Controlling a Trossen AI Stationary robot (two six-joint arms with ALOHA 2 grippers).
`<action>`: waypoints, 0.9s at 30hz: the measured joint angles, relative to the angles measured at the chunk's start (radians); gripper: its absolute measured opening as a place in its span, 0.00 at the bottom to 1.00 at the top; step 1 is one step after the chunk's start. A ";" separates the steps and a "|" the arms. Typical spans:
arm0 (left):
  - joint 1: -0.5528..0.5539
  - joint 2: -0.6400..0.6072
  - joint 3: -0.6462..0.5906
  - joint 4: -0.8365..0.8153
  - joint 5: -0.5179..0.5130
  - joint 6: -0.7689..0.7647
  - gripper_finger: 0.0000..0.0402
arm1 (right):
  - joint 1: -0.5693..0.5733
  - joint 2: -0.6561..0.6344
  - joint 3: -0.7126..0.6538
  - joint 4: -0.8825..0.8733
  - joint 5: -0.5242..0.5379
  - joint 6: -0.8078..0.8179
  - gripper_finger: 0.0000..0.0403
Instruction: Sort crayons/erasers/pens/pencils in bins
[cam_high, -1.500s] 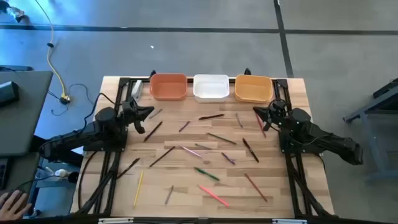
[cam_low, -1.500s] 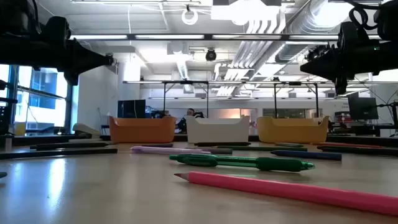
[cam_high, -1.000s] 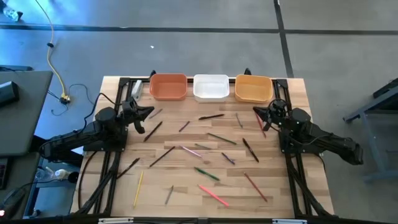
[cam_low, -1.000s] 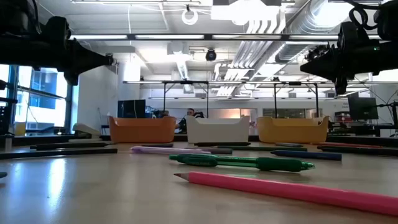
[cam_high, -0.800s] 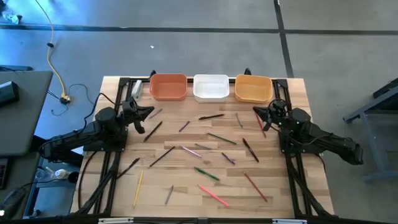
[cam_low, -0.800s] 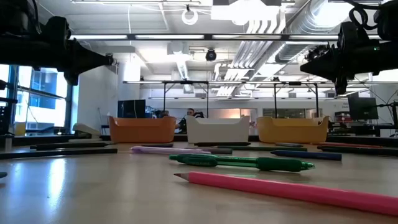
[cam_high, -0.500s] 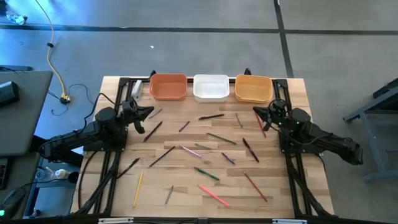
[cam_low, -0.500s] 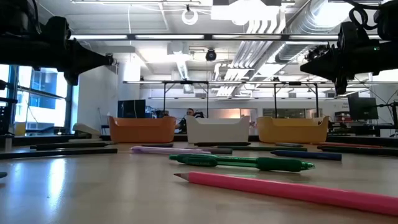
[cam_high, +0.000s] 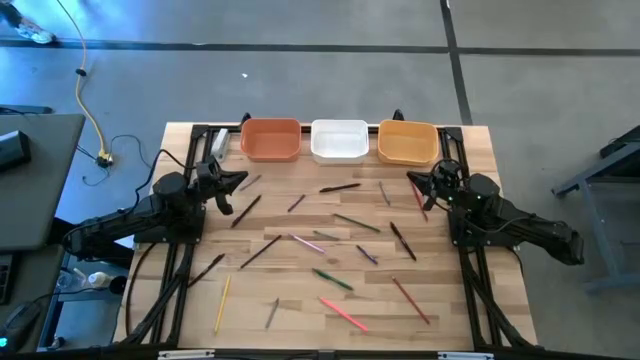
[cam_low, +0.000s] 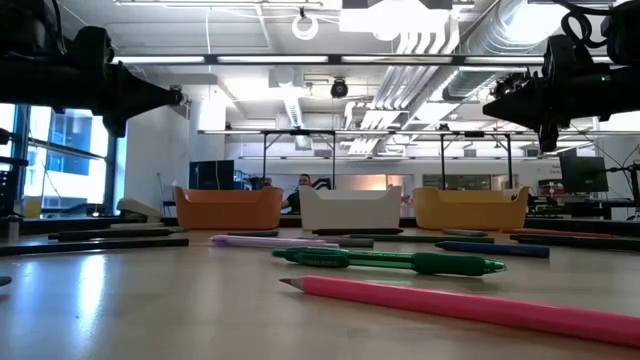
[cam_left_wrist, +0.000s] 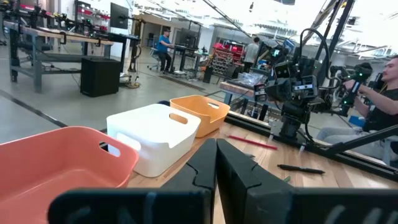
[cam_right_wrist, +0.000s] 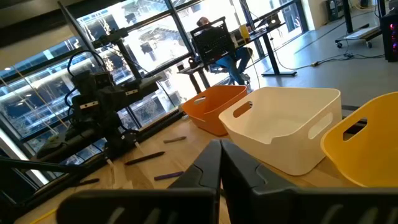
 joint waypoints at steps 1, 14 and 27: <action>0.000 0.000 0.000 0.000 0.000 -0.001 0.00 | 0.000 0.000 0.000 0.000 0.000 0.000 0.00; 0.000 0.000 0.000 0.000 0.000 -0.001 0.00 | 0.000 0.000 0.000 0.020 0.001 0.001 0.00; 0.000 0.000 0.000 0.000 0.000 0.000 0.00 | 0.020 0.012 0.039 0.282 -0.057 -0.072 0.00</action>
